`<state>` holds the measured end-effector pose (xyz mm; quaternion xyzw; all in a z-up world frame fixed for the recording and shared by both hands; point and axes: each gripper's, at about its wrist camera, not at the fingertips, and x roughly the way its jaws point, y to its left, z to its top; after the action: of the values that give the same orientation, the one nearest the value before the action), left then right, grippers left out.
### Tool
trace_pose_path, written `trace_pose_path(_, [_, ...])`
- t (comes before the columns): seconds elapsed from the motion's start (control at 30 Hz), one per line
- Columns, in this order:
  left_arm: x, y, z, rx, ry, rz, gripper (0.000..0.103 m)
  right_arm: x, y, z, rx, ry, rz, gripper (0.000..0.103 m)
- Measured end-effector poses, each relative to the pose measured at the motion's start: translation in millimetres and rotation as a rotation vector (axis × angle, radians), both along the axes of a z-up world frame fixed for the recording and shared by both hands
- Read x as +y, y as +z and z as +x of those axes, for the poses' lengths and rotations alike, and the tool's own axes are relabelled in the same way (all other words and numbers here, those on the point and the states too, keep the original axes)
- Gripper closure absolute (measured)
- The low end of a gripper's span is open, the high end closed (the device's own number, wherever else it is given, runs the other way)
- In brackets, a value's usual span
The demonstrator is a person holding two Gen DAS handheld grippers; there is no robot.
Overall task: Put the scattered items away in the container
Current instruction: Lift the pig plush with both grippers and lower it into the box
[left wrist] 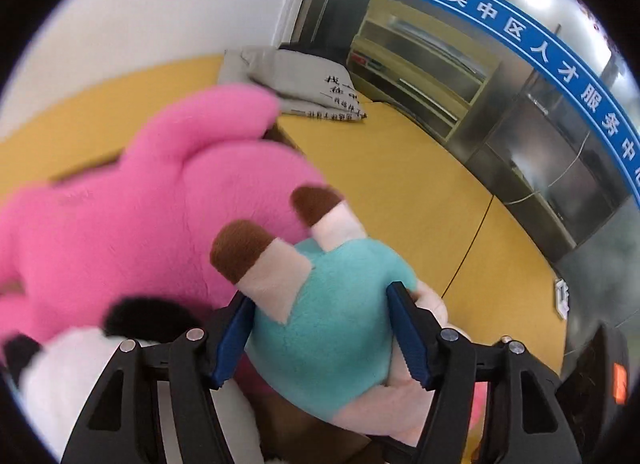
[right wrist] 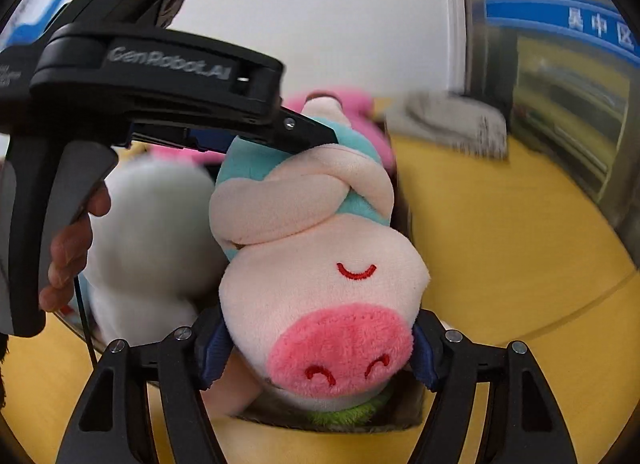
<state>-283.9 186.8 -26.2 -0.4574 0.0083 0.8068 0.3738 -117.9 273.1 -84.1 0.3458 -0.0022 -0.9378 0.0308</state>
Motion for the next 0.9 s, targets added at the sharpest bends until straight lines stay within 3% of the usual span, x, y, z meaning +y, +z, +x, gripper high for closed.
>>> trace_pose_path(0.17, [-2, -13, -6, -0.051, -0.039, -0.003, 0.031, -6, 0, 12, -0.064, 0.039, 0.051, 0.022])
trace_pose_path(0.3, [8, -20, -7, -0.061, -0.052, -0.044, 0.024, 22, 22, 20, -0.108, 0.073, -0.111, 0.021])
trace_pose_path(0.4, [15, -27, -4, -0.045, -0.051, -0.077, 0.018, 43, 57, 33, -0.009, 0.068, -0.121, 0.021])
trace_pose_path(0.47, [15, -30, -7, -0.061, -0.048, -0.069, 0.017, 41, 67, 27, -0.012, 0.097, -0.116, 0.027])
trace_pose_path(0.5, [14, -31, -9, -0.07, -0.049, -0.068, 0.017, 34, 62, 18, -0.055, 0.133, -0.091, 0.039])
trace_pose_path(0.57, [14, -35, -8, -0.067, -0.056, -0.099, 0.017, 14, 39, 4, -0.166, 0.176, -0.022, 0.052])
trace_pose_path(0.63, [11, -35, -7, -0.06, -0.054, -0.09, 0.017, 2, 23, 0, -0.193, 0.199, -0.003, 0.051])
trace_pose_path(0.73, [4, -19, -2, -0.019, -0.044, -0.069, 0.019, 4, 22, 0, -0.203, 0.197, -0.028, 0.051])
trace_pose_path(0.87, [-18, 13, 1, 0.076, 0.026, 0.049, 0.019, 10, 19, 0, -0.212, 0.212, -0.057, 0.051])
trace_pose_path(0.9, [-17, 13, -1, 0.083, 0.038, 0.03, 0.019, 10, 20, 2, -0.212, 0.212, -0.063, 0.051])
